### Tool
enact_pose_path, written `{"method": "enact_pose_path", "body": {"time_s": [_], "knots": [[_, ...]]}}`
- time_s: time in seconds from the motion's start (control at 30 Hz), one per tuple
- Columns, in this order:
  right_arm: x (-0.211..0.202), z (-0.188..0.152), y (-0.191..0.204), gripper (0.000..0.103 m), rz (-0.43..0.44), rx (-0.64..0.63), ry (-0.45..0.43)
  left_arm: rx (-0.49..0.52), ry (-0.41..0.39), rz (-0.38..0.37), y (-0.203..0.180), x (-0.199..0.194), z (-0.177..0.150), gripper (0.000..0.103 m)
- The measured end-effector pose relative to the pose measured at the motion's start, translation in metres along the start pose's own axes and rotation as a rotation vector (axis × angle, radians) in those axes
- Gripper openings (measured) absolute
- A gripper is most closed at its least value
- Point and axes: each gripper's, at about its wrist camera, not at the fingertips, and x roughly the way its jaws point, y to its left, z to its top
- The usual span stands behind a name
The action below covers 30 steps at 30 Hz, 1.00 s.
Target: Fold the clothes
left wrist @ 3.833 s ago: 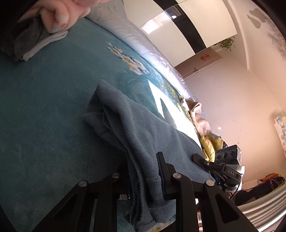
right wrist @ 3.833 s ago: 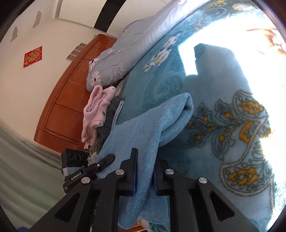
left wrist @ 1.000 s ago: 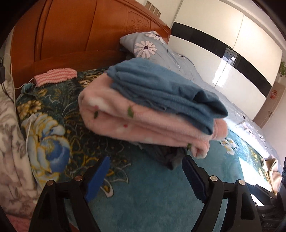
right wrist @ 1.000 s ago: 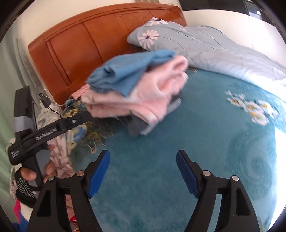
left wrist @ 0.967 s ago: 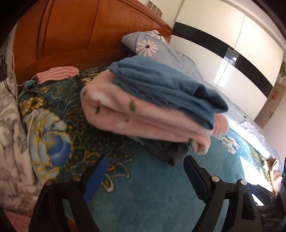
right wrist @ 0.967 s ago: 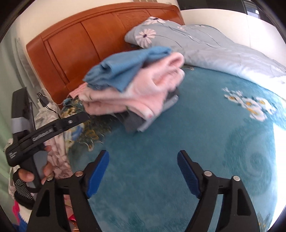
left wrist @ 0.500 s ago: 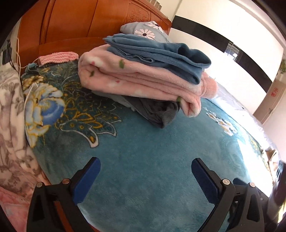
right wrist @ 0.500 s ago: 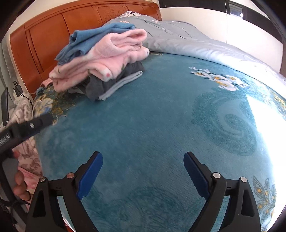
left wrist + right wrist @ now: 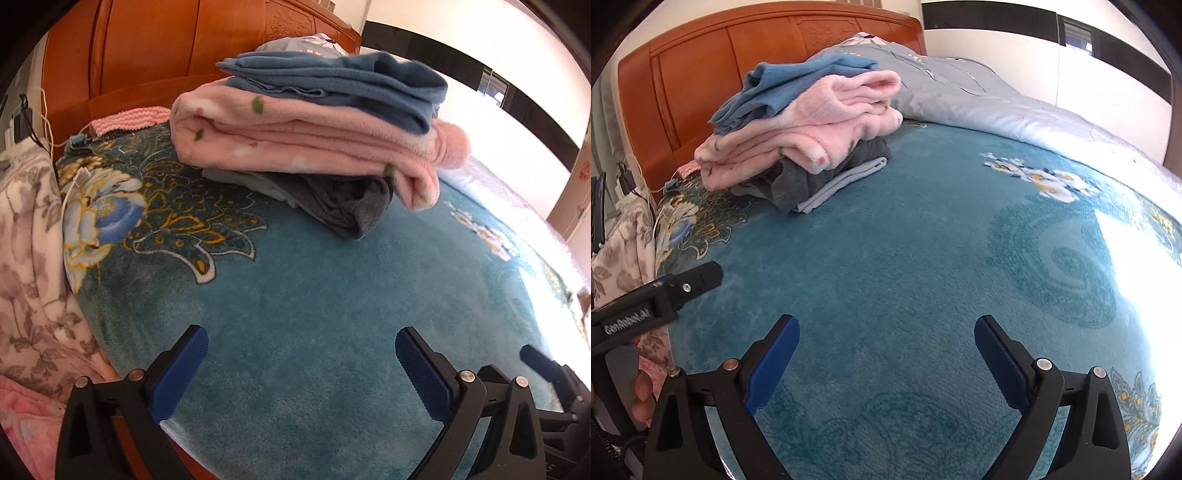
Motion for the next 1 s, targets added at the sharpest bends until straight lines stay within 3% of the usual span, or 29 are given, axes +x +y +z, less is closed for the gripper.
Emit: {"method": "enact_pose_path", "body": {"time_s": [0.13,0.27,0.57,1.0], "knots": [[0.007,-0.01,0.006,0.096,-0.02,-0.035,0.017,0.036,0.014,0.085,-0.005,0.011,-0.007,0.103],[0.008,-0.014,0.003,0.096,-0.015,-0.018,0.017,0.037,0.033,0.065,-0.005,0.019,-0.013,0.103],[0.014,-0.018,-0.011,0.096,-0.017,0.048,0.041,0.088,-0.01,0.114,-0.013,0.027,-0.021,0.103],[0.017,-0.018,-0.008,0.097,-0.052,0.025,0.054,0.077,-0.05,0.132,-0.016,0.031,-0.023,0.103]]}}
